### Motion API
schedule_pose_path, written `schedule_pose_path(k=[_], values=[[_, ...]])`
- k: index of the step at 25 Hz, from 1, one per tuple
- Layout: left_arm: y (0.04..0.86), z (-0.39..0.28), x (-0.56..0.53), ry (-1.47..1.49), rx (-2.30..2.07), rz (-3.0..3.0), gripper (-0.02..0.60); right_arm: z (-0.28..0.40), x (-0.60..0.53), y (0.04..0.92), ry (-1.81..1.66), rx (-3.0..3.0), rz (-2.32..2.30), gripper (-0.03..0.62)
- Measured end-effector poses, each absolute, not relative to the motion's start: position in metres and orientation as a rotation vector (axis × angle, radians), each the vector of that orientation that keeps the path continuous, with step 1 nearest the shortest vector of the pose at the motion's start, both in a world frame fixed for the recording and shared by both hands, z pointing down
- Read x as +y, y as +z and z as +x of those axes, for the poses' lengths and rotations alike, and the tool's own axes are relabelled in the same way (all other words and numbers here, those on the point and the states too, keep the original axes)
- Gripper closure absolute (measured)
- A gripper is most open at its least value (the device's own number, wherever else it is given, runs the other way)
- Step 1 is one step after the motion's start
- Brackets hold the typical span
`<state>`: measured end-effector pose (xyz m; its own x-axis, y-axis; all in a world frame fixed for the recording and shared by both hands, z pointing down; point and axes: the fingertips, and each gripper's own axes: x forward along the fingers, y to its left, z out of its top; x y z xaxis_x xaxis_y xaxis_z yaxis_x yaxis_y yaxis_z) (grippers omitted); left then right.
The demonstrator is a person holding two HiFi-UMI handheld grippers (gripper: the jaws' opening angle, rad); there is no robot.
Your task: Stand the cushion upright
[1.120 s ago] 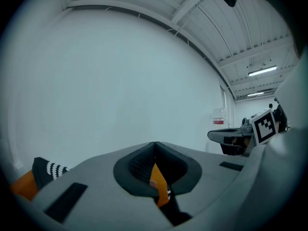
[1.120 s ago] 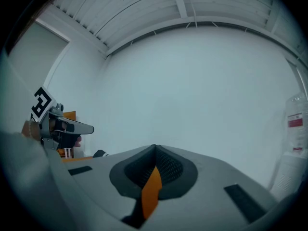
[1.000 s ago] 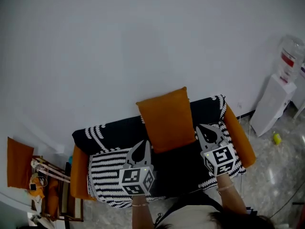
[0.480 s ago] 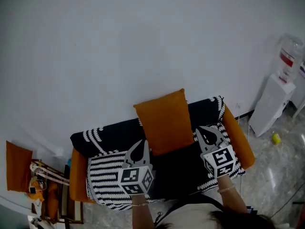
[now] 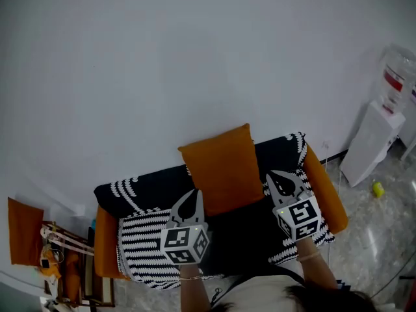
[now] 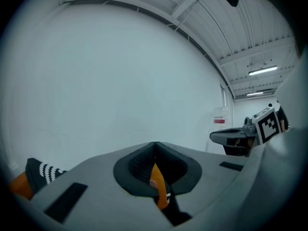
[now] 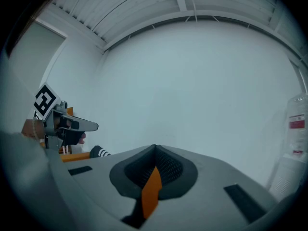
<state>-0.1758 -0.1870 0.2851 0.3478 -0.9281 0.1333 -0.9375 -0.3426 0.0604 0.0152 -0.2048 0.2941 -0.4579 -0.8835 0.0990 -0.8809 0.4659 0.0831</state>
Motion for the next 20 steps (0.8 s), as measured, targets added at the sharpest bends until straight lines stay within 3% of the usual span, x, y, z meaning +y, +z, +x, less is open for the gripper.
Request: schedule_pose_path(k=[20], values=[[0.289, -0.145, -0.242, 0.198, -1.721, 2.488, 0.561, 0.040, -0.267, 0.305, 0.002, -2.581, 1.539, 0.586]])
